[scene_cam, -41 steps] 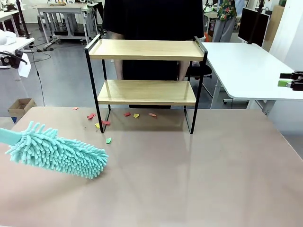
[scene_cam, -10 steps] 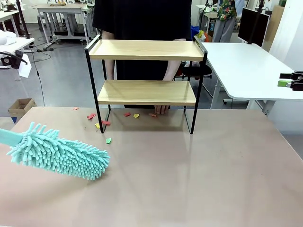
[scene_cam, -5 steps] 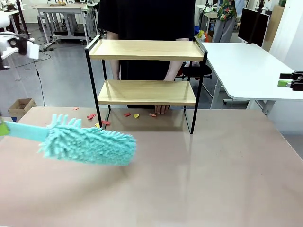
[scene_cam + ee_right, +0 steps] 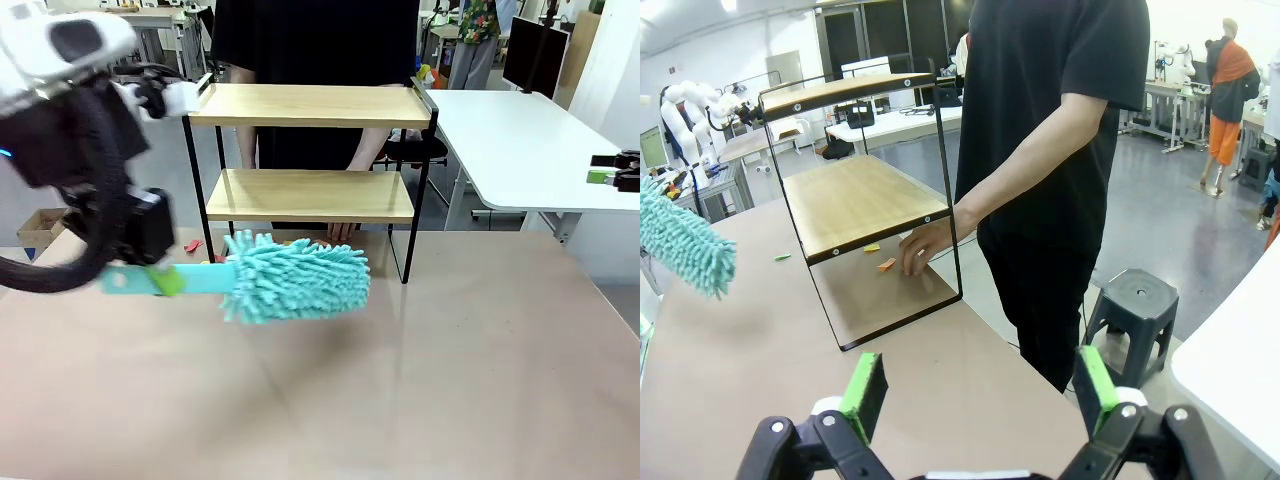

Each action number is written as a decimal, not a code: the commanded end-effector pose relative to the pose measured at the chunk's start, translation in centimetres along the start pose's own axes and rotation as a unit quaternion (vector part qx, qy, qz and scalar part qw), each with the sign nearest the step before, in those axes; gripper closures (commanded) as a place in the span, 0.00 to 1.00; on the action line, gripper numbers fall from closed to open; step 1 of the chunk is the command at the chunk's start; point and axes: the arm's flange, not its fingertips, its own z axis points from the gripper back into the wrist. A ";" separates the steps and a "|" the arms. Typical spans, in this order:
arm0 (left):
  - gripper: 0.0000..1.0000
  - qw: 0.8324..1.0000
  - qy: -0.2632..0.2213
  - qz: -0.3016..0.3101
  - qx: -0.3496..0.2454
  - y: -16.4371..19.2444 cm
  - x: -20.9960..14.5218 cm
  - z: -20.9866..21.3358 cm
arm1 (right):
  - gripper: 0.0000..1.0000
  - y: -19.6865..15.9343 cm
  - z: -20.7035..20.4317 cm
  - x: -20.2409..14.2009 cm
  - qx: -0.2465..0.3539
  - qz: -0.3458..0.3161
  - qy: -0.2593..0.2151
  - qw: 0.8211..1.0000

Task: Clean the shelf.
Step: Clean the specific section of the Shelf indicated by the human with the Duster.

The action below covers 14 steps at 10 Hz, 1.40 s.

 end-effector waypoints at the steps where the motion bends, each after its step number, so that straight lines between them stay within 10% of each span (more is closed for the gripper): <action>1: 0.87 0.999 -0.030 0.028 0.009 -2.1 0.4 -2.4 | 0.00 0.1 -0.2 0.4 0.001 0.003 0.000 1.000; 6: 0.87 1.000 -0.011 0.026 0.005 -2.1 0.7 -2.6 | 0.00 0.1 -0.2 0.4 0.001 0.003 0.000 1.000; 14: 0.87 0.977 -0.158 0.138 0.038 -10.2 5.4 -13.8 | 0.00 0.1 -0.2 0.4 0.001 0.003 0.000 1.000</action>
